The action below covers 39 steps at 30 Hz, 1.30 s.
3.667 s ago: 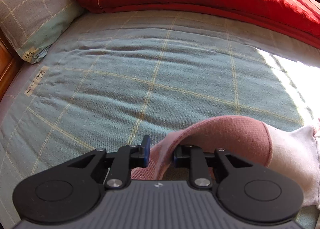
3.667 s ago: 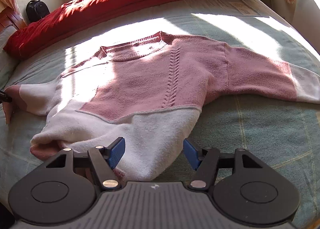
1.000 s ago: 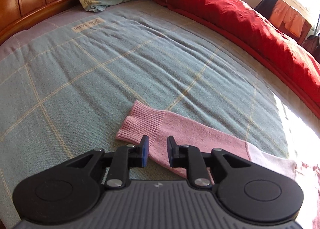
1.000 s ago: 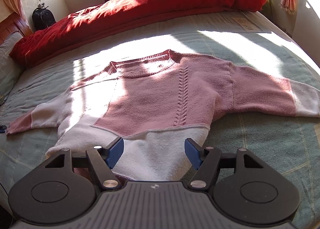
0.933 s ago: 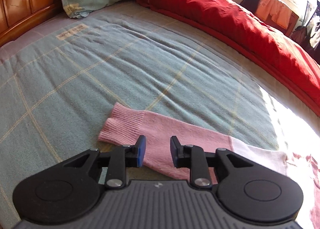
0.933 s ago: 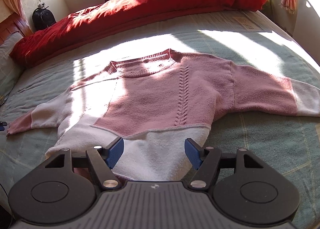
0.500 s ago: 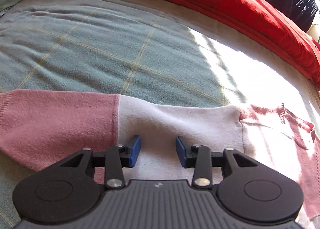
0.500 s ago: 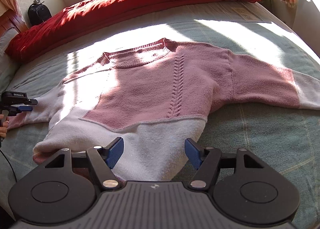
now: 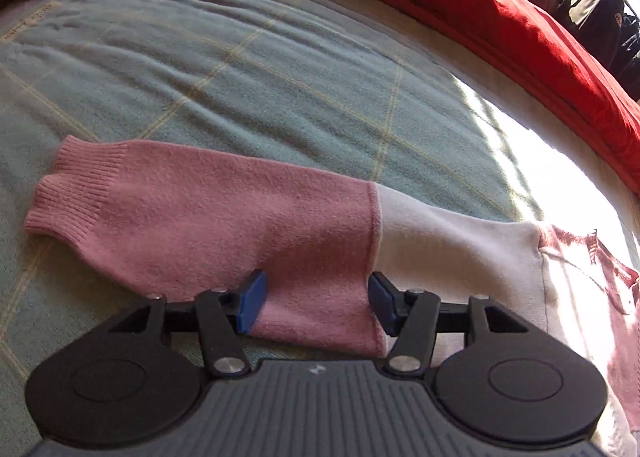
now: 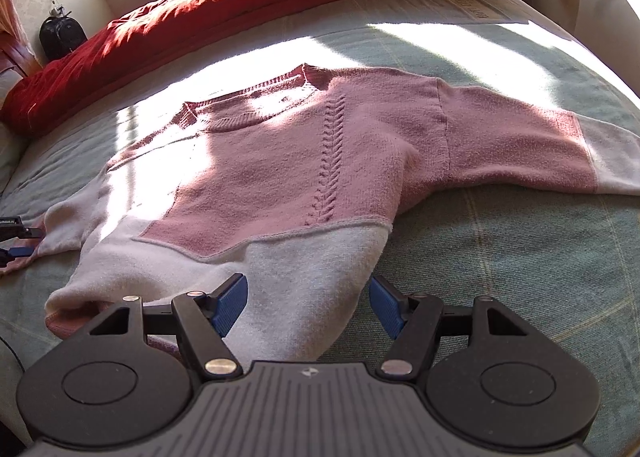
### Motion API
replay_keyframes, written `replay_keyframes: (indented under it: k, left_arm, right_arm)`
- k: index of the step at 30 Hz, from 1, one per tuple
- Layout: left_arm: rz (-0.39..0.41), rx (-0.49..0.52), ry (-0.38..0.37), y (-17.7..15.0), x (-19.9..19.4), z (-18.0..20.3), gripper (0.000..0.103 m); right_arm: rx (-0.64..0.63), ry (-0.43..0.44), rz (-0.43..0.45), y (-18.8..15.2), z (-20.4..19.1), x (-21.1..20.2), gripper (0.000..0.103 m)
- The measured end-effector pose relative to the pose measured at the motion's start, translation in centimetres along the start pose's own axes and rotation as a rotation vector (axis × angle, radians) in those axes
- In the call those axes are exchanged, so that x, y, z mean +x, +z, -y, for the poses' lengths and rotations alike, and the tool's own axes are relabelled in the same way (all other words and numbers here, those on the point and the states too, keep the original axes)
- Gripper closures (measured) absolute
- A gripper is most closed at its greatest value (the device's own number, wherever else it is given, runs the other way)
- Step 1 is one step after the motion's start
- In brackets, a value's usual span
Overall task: Fold clothes
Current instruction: 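Sweep the open left gripper along the sleeve toward the body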
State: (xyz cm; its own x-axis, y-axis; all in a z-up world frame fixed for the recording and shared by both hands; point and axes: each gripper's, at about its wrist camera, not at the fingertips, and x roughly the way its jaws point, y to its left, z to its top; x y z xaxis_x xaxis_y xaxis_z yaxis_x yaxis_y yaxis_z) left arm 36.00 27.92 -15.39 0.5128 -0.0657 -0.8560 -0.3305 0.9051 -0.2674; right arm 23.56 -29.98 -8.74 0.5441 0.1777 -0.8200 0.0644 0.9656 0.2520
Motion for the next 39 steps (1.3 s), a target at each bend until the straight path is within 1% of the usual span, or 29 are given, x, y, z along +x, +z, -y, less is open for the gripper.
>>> replay_keyframes:
  k: [2, 3, 5, 7, 11, 13, 15, 16, 18, 20, 21, 23, 25, 26, 29, 31, 32, 34, 35, 36, 38, 39]
  left_arm:
    - [-0.008, -0.004, -0.027, -0.3, -1.0, -1.0, 0.046]
    - [-0.013, -0.001, -0.026, -0.2, -1.5, -1.0, 0.046]
    - [-0.029, 0.003, -0.02, 0.7, -2.0, -0.4, 0.046]
    - [-0.005, 0.019, -0.038, 1.6, -2.3, 0.7, 0.046]
    - [0.002, 0.025, -0.135, 3.0, -1.1, 4.7, 0.045]
    - [0.012, 0.053, -0.181, 2.9, -0.1, 7.5, 0.045]
    - [-0.003, 0.098, -0.21, 2.6, 1.4, 10.0, 0.045]
    - [-0.011, 0.111, -0.211, 2.4, 2.3, 10.9, 0.045]
    - [-0.051, 0.115, -0.187, 1.9, 4.2, 11.9, 0.045]
    - [-0.026, 0.157, -0.145, 1.6, 5.4, 12.1, 0.045]
    - [-0.024, 0.147, -0.147, 1.5, 5.4, 11.9, 0.045]
    - [-0.035, 0.121, -0.158, 1.6, 4.4, 11.7, 0.045]
    - [-0.022, 0.144, -0.182, 1.2, 2.6, 11.5, 0.045]
    - [-0.003, 0.175, -0.192, 0.8, 1.5, 11.3, 0.044]
    - [0.035, 0.279, -0.111, -0.6, 0.3, 10.7, 0.043]
    - [-0.045, 0.265, -0.047, -1.5, 1.4, 9.3, 0.045]
    - [-0.055, 0.253, -0.057, -2.3, 1.7, 8.4, 0.045]
    - [-0.03, 0.288, -0.065, -3.6, 0.9, 8.1, 0.045]
    - [-0.035, 0.31, -0.062, -4.1, 0.5, 8.3, 0.045]
    - [-0.049, 0.36, -0.055, -4.6, 0.0, 8.7, 0.045]
    - [-0.075, 0.396, -0.05, -4.5, -0.5, 9.2, 0.044]
    - [-0.066, 0.395, -0.069, -4.1, -0.8, 9.2, 0.044]
  right_arm:
    - [-0.008, -0.003, -0.001, 0.0, -0.3, 0.0, 0.031]
    - [-0.011, -0.005, 0.0, 0.0, -0.4, 0.0, 0.031]
    - [-0.008, -0.009, 0.003, 0.0, -0.5, -0.1, 0.031]
    - [-0.008, -0.011, 0.008, 0.1, -0.6, -0.2, 0.031]
    - [-0.017, -0.022, 0.01, 0.3, -1.0, -0.2, 0.031]
    - [-0.022, -0.025, 0.008, 0.3, -1.0, -0.2, 0.031]
    - [-0.025, -0.03, 0.005, 0.3, -1.0, -0.1, 0.031]
    - [-0.023, -0.031, 0.003, 0.3, -0.9, 0.0, 0.031]
    - [-0.018, -0.032, -0.002, 0.2, -0.7, 0.1, 0.031]
    - [-0.014, -0.031, -0.006, 0.1, -0.4, 0.2, 0.031]
    - [-0.009, -0.032, -0.009, 0.1, -0.2, 0.3, 0.031]
    - [-0.003, -0.027, -0.009, 0.0, 0.1, 0.3, 0.031]
    - [0.001, -0.024, -0.012, -0.1, 0.5, 0.4, 0.03]
    - [0.003, -0.023, -0.012, -0.1, 0.6, 0.4, 0.03]
    - [0.013, -0.014, -0.015, -0.3, 0.6, 0.7, 0.03]
    - [0.013, -0.001, -0.02, -0.5, 0.4, 0.8, 0.03]
    - [0.005, 0.001, -0.021, -0.5, 0.1, 0.8, 0.03]
    - [-0.006, 0.005, -0.019, -0.6, -0.2, 0.6, 0.03]
    - [-0.011, 0.004, -0.018, -0.6, -0.3, 0.5, 0.03]
    - [-0.01, 0.0, -0.017, -0.6, -0.3, 0.5, 0.03]
    - [-0.004, -0.007, -0.014, -0.4, -0.1, 0.4, 0.03]
    - [0.0, -0.01, -0.01, -0.4, -0.1, 0.3, 0.03]
